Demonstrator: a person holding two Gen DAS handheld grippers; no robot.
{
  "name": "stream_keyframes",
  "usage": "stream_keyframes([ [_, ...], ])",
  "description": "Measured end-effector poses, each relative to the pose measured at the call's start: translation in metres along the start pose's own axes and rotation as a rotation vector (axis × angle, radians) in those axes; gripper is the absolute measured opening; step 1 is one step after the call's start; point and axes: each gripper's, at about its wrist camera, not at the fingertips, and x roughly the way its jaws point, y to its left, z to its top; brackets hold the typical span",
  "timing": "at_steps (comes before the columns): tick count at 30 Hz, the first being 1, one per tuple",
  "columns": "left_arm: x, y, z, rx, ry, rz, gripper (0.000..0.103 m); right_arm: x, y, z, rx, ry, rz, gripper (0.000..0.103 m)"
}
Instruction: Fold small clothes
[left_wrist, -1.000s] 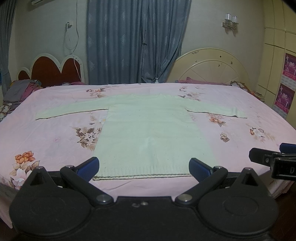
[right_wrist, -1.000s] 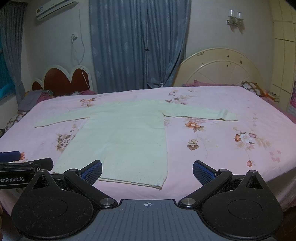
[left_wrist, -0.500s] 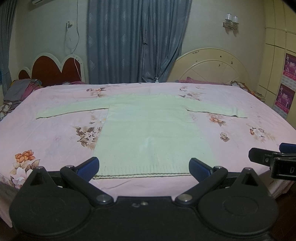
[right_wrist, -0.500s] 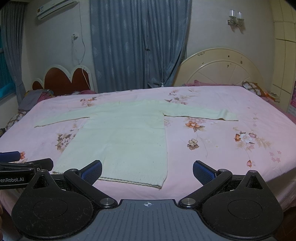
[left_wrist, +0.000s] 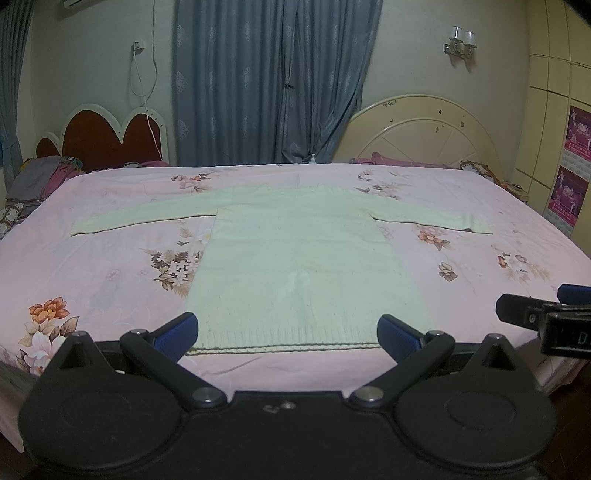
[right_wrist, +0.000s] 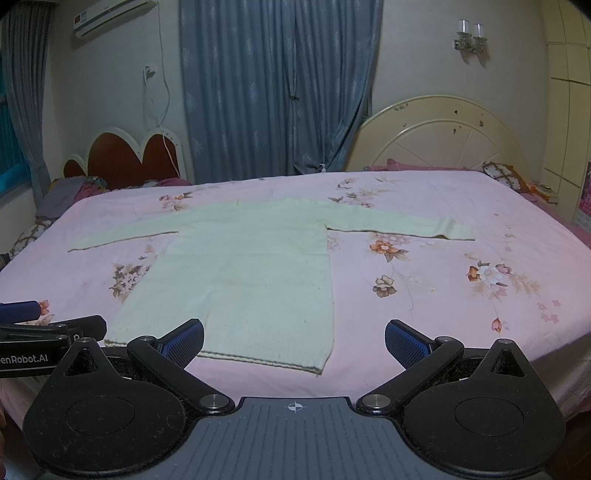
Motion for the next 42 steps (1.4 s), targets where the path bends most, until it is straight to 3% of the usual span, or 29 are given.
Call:
stream_keyframes([
  [11,0.001,0.0,-0.001,0.001,0.004,-0.004,0.103,0.001,-0.001,-0.002,-0.002,0.005,-0.002,0.103],
  [19,0.022,0.003,0.019,0.03,0.011,-0.039,0.103,0.017,-0.001,0.01,-0.011,-0.003,-0.017,0.103],
  [30,0.081,0.01,0.057,0.061,0.021,-0.021,0.103,0.072,-0.015,0.048,0.03,-0.011,-0.084,0.103],
  [42,0.156,0.026,0.099,0.086,0.012,-0.085,0.103,0.149,-0.026,0.091,0.073,-0.01,-0.189,0.103],
])
